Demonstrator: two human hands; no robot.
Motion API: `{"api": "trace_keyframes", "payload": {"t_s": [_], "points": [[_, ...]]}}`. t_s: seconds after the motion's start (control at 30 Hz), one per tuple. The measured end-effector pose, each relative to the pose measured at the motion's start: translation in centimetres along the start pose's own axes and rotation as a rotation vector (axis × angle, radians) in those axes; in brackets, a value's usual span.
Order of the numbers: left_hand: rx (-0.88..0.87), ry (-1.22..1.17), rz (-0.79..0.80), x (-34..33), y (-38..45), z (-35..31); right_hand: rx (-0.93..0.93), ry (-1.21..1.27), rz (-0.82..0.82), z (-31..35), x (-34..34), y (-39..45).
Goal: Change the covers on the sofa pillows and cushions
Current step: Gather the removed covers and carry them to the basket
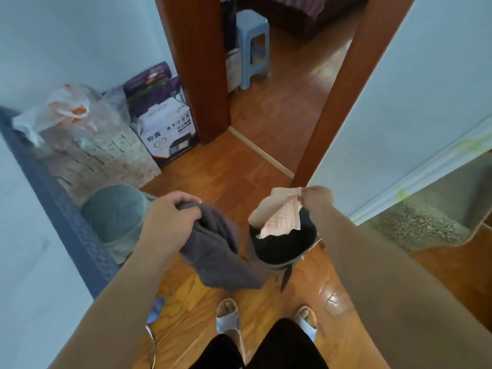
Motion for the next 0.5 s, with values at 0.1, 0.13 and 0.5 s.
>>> {"api": "trace_keyframes", "payload": {"t_s": [0.1,0.13,0.5], "points": [[0.002,0.018,0.085,0.4,0.8,-0.2,0.007,-0.074,0.056,0.0,-1.2,-2.9],[-0.001,0.020,0.111,0.5,0.8,-0.3,0.061,-0.016,0.092,0.4,-1.3,-5.1],[-0.278,0.029,0.435,-0.1,0.0,-6.8,0.790,-0.012,0.423,9.3,-4.2,-24.9]]}}
Point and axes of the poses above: each hand's wrist, its own y-axis towards the middle knuckle, its own x-axis out of the back of the hand, z = x × y, the point moved 6 cm from there along y, towards the middle knuckle, and after that the axes turned 1 degree about -x, right-handed, at the moved point
